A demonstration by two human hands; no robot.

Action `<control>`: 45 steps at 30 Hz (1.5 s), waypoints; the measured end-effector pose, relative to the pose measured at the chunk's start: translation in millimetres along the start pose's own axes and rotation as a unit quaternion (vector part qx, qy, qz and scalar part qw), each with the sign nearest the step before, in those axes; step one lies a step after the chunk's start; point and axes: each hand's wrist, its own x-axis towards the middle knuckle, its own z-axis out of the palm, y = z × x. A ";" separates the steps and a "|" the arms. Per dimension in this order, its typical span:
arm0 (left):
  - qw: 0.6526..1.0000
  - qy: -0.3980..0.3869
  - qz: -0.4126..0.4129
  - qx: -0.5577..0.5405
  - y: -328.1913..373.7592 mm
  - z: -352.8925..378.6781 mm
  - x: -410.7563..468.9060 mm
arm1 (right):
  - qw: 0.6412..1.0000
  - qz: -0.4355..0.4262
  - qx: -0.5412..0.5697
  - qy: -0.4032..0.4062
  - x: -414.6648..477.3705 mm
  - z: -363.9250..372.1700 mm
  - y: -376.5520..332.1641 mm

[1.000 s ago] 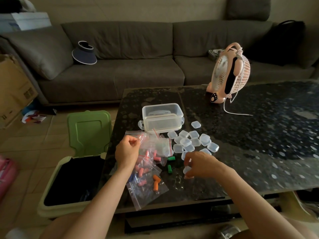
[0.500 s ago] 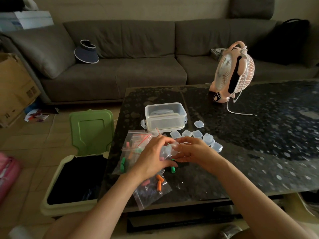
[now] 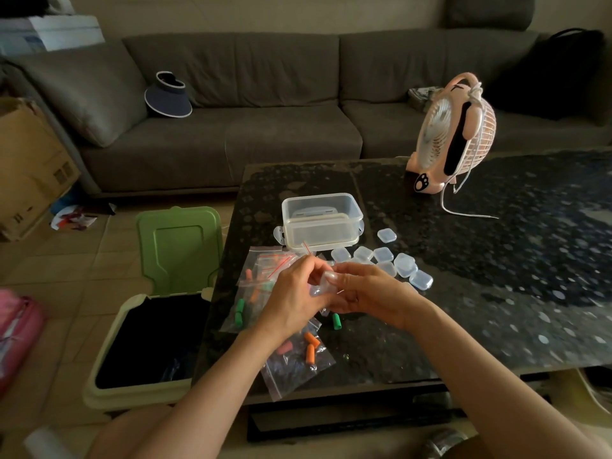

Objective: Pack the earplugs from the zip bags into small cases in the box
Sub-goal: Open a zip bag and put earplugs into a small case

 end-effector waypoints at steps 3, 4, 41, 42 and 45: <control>1.000 0.001 -0.003 0.007 0.4 0.5 0.6 | 1.000 0.001 0.000 0.008 2.9 -0.2 1.9; 1.000 -0.003 -0.006 0.011 0.6 0.8 0.8 | 1.000 0.001 -0.005 0.013 3.7 -0.5 2.5; 0.986 0.023 -0.148 -0.079 -4.9 -13.4 0.7 | 0.836 -0.080 -0.525 0.138 18.1 2.8 44.8; 0.984 0.021 -0.155 -0.085 -3.9 -13.9 0.7 | 0.839 -0.078 -0.519 0.144 16.8 2.3 41.7; 0.980 0.013 -0.172 -0.100 -4.9 -12.9 1.5 | 0.851 -0.075 -0.493 0.167 13.7 -1.4 29.7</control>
